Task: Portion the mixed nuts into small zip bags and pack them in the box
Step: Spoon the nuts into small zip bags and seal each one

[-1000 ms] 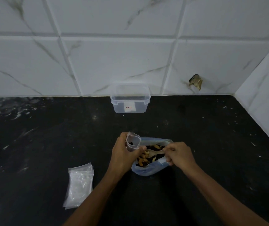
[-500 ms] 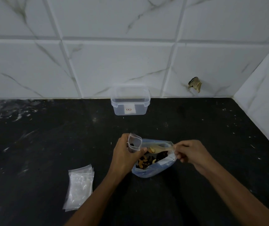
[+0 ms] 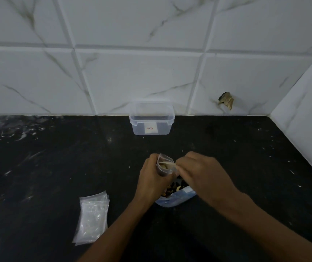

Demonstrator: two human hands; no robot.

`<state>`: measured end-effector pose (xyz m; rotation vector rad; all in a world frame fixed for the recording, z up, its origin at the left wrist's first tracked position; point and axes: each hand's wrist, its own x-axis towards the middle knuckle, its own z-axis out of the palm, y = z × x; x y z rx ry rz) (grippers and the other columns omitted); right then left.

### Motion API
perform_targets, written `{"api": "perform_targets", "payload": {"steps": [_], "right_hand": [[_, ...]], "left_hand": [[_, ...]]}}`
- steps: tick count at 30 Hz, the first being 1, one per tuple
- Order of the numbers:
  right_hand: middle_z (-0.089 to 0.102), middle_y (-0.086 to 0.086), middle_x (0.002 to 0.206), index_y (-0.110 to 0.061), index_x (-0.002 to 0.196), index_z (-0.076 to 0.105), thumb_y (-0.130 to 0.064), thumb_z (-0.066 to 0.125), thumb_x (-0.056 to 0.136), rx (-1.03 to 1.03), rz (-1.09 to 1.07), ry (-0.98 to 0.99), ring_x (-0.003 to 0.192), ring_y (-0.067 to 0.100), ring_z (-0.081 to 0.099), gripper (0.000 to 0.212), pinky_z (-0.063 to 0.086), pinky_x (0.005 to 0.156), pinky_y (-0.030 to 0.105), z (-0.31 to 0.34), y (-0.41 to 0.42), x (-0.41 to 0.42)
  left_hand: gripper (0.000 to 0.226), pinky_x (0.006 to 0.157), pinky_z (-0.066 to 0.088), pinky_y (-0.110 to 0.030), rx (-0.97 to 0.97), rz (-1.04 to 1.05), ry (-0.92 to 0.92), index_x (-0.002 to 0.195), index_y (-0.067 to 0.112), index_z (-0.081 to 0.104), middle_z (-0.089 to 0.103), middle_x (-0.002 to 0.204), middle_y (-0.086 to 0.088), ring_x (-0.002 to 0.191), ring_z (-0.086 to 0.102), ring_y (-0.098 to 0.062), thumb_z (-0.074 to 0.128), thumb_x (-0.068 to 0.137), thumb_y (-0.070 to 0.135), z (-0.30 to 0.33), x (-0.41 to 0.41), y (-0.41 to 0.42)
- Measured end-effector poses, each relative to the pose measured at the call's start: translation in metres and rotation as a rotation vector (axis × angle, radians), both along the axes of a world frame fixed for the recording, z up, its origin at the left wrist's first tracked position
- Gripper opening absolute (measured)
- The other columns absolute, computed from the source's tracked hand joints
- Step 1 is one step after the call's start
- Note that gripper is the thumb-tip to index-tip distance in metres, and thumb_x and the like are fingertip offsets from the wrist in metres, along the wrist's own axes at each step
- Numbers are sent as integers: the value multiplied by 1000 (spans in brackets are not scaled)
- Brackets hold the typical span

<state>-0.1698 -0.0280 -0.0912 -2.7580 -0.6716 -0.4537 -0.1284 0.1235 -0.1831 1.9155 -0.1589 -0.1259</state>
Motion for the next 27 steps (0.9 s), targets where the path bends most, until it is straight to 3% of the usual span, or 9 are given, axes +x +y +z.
{"api": "perform_targets", "payload": {"steps": [2, 5, 7, 9, 11, 17, 22, 24, 27], "right_hand": [[56, 0, 66, -14, 72, 62, -6, 75, 73, -140, 55, -32, 50, 5, 44, 15, 29, 50, 15, -4, 4, -5], [57, 0, 68, -13, 73, 63, -11, 64, 81, -120, 8, -95, 51, 7, 48, 9, 38, 47, 16, 0, -2, -7], [61, 0, 74, -11, 80, 67, -13, 57, 86, 91, -96, -85, 57, 9, 54, 12, 48, 53, 20, 8, -10, -6], [64, -4, 75, -11, 86, 71, -9, 63, 84, 343, -264, -54, 62, 3, 58, 8, 49, 61, 13, 13, -23, -4], [64, -9, 70, -14, 83, 72, -8, 66, 84, 423, -432, 51, 61, -2, 58, 8, 47, 63, 9, 5, -35, -2], [63, -9, 75, -24, 84, 66, -19, 59, 93, 294, -552, 463, 67, 1, 61, 12, 52, 61, 20, -70, -31, -4], [63, -4, 94, -23, 94, 70, -30, 67, 86, 58, -569, 253, 91, 12, 58, 12, 49, 74, 26, -85, -13, -9], [62, -10, 96, -26, 95, 69, -32, 67, 85, 259, -477, 224, 94, 6, 56, 11, 45, 77, 19, -68, 0, -14], [64, -15, 85, -37, 92, 64, -33, 66, 86, 700, -311, 419, 88, -3, 61, 8, 48, 74, 12, -40, 24, -16]], "left_hand": [[46, 82, 58, -39, -21, 9, 15, 101, 37, 55, 64, 102, 8, 95, 63, -8, 72, 61, 52, 0, 0, -1], [42, 84, 57, -37, -17, 21, 20, 103, 37, 54, 65, 104, 9, 97, 63, -6, 78, 70, 43, -1, 1, 0], [43, 82, 57, -34, -18, 48, 28, 105, 36, 53, 63, 105, 9, 97, 62, -5, 79, 71, 43, -1, 1, 3], [44, 80, 57, -30, -7, 65, 45, 105, 36, 52, 62, 105, 9, 96, 62, -5, 80, 71, 41, -1, 1, 8], [42, 79, 57, -30, -13, 78, 48, 104, 36, 52, 62, 104, 9, 95, 62, -4, 81, 73, 39, -1, 0, 13], [41, 78, 57, -28, -36, 58, 43, 102, 41, 49, 60, 106, 9, 96, 61, -4, 80, 76, 37, 4, -5, 17], [42, 77, 57, -28, -17, 77, -7, 98, 42, 47, 59, 102, 9, 92, 61, -4, 81, 75, 34, 10, -7, 13], [43, 76, 56, -26, -17, 92, -21, 97, 40, 47, 59, 100, 9, 90, 61, -5, 82, 74, 34, 10, -8, 11], [40, 78, 56, -31, -31, 76, -52, 103, 35, 48, 61, 101, 6, 91, 61, -7, 77, 75, 38, 11, -11, 8]]}}
